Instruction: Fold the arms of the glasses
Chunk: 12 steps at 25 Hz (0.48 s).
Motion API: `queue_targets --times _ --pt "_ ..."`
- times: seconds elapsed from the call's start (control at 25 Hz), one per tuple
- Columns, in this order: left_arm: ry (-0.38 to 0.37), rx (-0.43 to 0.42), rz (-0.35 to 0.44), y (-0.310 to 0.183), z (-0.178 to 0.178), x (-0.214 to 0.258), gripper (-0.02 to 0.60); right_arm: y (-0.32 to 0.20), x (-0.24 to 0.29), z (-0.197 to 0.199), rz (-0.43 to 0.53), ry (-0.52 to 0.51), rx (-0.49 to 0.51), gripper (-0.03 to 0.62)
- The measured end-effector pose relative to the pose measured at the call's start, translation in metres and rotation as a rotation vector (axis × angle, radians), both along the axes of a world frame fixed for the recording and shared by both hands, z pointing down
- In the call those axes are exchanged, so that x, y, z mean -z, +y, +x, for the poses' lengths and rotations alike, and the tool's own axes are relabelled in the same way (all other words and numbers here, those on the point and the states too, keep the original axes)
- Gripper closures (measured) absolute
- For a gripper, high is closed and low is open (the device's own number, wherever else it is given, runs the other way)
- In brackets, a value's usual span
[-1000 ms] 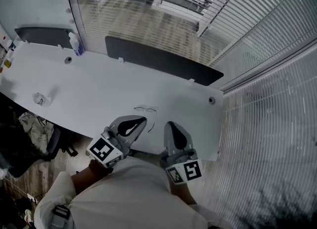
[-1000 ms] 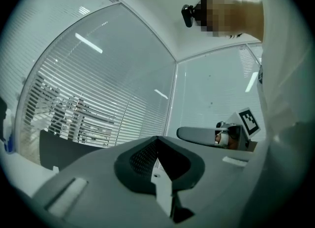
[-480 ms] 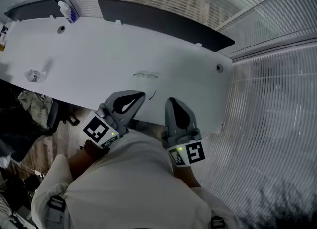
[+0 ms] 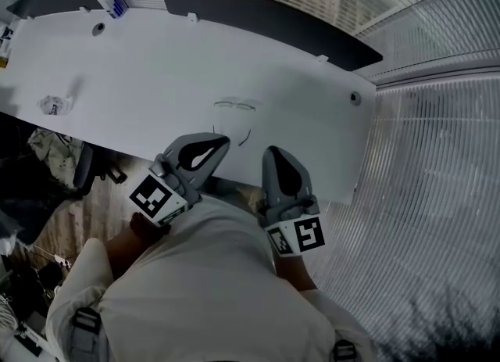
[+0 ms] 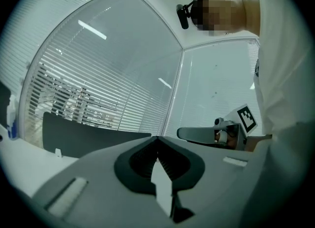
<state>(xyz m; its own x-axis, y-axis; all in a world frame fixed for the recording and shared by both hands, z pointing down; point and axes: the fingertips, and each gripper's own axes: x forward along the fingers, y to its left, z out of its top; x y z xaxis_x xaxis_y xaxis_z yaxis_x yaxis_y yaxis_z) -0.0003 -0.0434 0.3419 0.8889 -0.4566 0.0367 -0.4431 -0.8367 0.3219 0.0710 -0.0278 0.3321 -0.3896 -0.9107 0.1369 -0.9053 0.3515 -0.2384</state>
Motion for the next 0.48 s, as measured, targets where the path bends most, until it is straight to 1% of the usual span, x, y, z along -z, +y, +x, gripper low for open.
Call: queue_targets --times 0.08,0.12,0.32,0.48 --pt "0.022 -0.019 0.006 -0.003 0.001 0.003 0.578 -0.003 -0.001 0.001 -0.006 -0.006 -0.001 0.592" --pt "0.019 -0.032 0.017 -0.003 0.001 0.003 0.578 -0.005 -0.003 0.002 -0.013 -0.008 -0.002 0.592" --pt "-0.066 -0.094 0.087 -0.011 0.01 -0.015 0.574 -0.014 -0.023 0.009 -0.035 0.023 -0.002 0.592" --pt "-0.136 -0.111 0.127 -0.019 0.015 -0.036 0.558 -0.022 -0.047 0.016 -0.067 0.053 0.002 0.592"
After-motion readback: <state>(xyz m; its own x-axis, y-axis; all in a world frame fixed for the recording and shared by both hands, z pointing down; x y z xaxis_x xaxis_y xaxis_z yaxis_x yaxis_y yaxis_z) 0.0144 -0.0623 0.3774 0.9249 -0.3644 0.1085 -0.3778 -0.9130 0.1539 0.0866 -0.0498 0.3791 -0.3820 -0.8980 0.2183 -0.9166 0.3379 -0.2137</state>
